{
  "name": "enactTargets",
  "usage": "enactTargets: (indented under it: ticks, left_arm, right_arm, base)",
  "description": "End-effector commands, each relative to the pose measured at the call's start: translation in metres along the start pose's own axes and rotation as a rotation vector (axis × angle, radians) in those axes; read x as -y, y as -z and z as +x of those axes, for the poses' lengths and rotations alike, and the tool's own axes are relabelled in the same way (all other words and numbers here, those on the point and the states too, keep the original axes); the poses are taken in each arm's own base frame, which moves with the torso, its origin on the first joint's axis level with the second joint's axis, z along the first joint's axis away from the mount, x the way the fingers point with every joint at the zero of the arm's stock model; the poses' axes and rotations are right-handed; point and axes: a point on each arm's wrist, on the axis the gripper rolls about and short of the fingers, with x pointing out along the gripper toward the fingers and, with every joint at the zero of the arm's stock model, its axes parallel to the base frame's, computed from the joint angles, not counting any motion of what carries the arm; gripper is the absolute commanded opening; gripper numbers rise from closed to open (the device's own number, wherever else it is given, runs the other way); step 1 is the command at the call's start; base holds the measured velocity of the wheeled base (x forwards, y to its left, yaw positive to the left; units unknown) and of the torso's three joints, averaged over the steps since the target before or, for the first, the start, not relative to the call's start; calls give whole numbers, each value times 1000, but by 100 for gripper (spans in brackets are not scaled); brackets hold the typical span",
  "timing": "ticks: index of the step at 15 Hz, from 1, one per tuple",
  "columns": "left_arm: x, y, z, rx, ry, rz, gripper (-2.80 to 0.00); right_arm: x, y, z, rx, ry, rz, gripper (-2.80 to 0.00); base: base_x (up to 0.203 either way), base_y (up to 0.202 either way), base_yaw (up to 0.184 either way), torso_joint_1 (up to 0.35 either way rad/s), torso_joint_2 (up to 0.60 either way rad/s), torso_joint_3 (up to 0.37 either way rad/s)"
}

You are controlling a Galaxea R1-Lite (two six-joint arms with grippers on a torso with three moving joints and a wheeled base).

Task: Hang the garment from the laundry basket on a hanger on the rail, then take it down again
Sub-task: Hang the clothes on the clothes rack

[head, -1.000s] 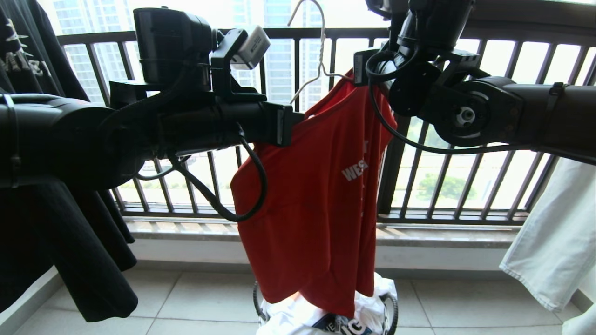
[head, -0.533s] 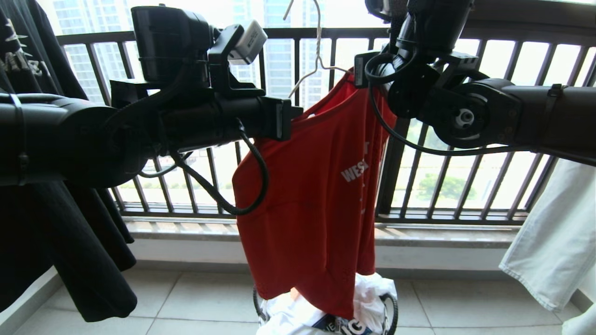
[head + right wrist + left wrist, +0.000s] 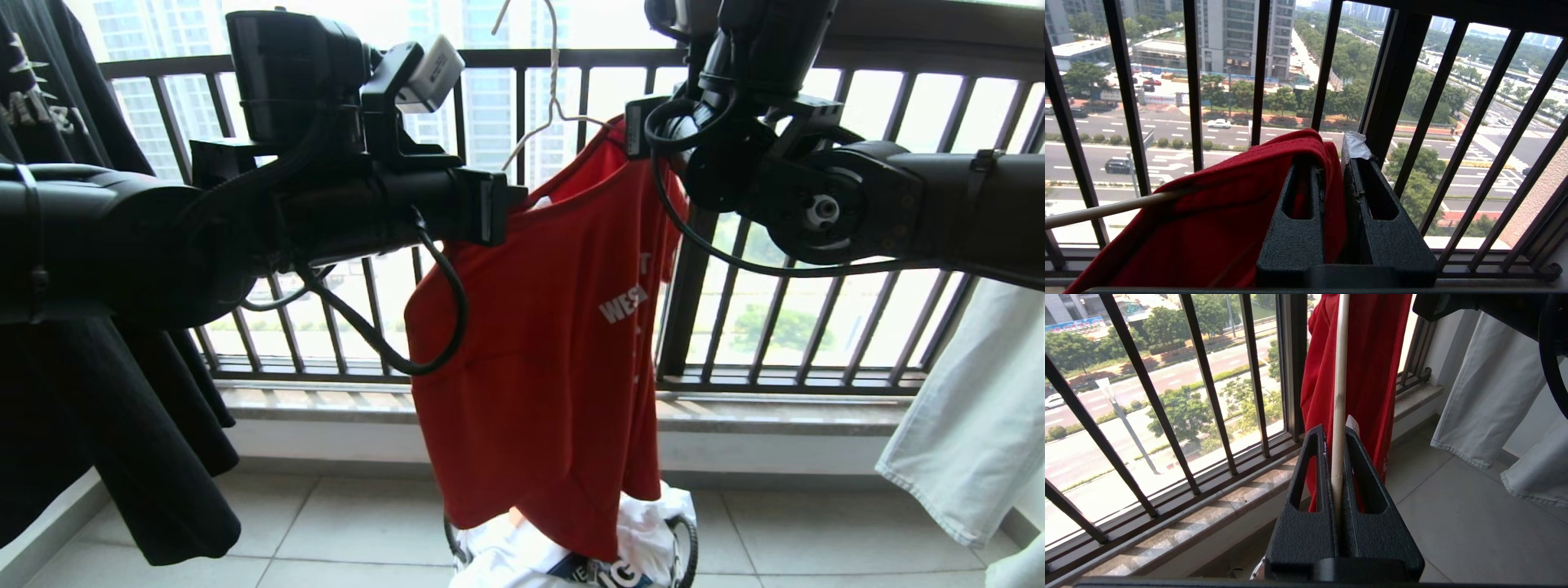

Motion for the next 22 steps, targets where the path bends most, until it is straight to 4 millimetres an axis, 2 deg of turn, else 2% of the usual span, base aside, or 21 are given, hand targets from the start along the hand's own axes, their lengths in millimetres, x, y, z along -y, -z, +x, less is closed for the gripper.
enactTargets:
  ticks: [1,4,8,14,18,19,22]
  left_arm:
    - [0,1,1,0,1,0,-280]
    - [0,-1,2,6,3,1,-280]
    - [-1,-6,5,21,-1,1,-280]
    - [-1,-8,6,25,-5,-3,-280]
    - [-2,-9,2,26,-10,-5,-280]
    - [-2,-10,-3,5,-13,-9,-280]
    - [-5,-9,-16,-88,-21,-28,-280]
  right_arm:
    - [2,-4,-4,4,0,3,0]
    - [1,1,-13,-21,-22,-16,0]
    - [-2,10,-38,-63,-81,-54,0]
    - [-6,5,-67,-72,-175,-25,0]
    - [3,10,-79,-100,-227,-15,0]
    - [6,12,-82,-122,-248,-19,-280]
    - [41,-1,-104,-206,-363,15,-280]
  base:
    - [0,0,0,0,0,0]
    - [0,0,0,0,0,0]
    - [0,0,0,0,0,0]
    - [0,0,0,0,0,0]
    - [0,0,0,0,0,0]
    - [0,0,0,0,0,0]
    - [0,0,0,0,0,0]
